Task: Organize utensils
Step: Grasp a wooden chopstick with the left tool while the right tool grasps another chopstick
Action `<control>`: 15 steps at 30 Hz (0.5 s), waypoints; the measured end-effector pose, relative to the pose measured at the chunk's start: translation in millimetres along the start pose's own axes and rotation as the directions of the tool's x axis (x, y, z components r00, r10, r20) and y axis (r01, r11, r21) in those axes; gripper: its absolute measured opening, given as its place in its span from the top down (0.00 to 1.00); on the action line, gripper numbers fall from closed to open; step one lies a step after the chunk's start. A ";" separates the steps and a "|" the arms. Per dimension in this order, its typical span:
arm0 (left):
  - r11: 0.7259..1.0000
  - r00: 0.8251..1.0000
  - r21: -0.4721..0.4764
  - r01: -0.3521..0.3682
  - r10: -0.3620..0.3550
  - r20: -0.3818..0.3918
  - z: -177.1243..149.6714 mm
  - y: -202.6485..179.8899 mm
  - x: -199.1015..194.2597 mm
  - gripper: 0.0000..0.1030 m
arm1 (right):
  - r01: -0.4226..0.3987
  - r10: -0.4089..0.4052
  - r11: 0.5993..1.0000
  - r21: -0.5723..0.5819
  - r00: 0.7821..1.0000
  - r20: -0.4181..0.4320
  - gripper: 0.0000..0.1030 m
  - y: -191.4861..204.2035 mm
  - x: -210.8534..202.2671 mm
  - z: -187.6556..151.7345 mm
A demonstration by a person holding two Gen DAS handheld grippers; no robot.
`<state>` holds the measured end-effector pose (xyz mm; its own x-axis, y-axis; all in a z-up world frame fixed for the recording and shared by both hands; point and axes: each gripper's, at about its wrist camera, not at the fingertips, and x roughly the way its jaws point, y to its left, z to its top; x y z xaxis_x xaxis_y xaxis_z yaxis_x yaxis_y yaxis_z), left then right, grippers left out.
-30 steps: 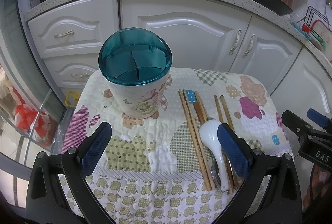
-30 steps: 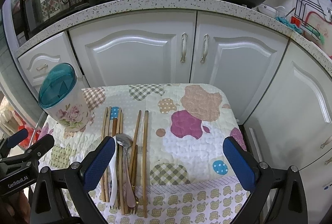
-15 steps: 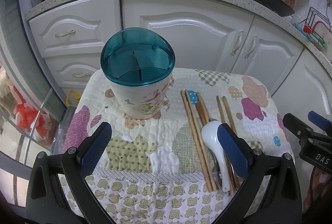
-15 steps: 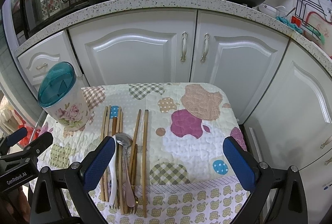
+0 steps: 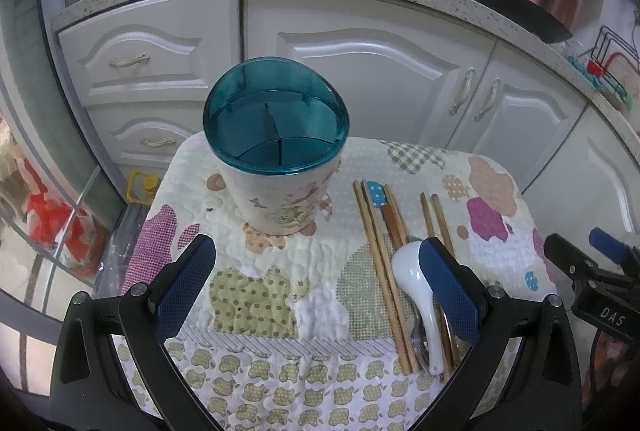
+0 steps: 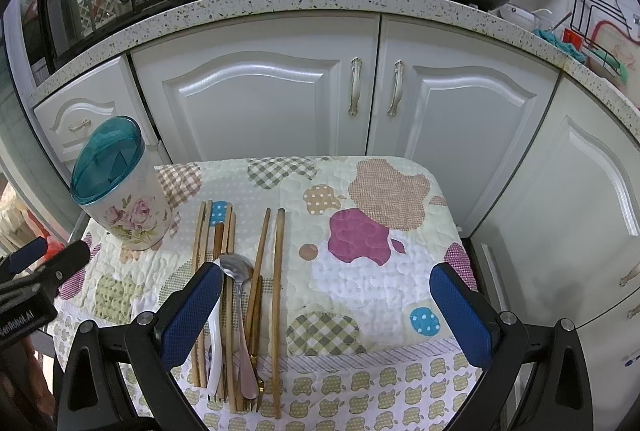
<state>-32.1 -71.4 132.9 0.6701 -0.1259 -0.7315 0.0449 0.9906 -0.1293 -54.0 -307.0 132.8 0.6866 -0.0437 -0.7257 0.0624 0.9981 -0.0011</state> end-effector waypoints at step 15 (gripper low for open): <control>0.985 0.959 0.007 0.171 -0.165 -0.231 -18.7 -21.5 73.9 0.68 | -0.141 0.131 0.988 -0.057 0.980 -0.153 0.49 12.0 76.9 -2.9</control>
<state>2.5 -103.0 69.1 0.4637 -0.2968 -0.8348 0.1642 0.9547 -0.2482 -2.6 -298.2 75.0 0.5699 0.0943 -0.8163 -0.0766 0.9952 0.0616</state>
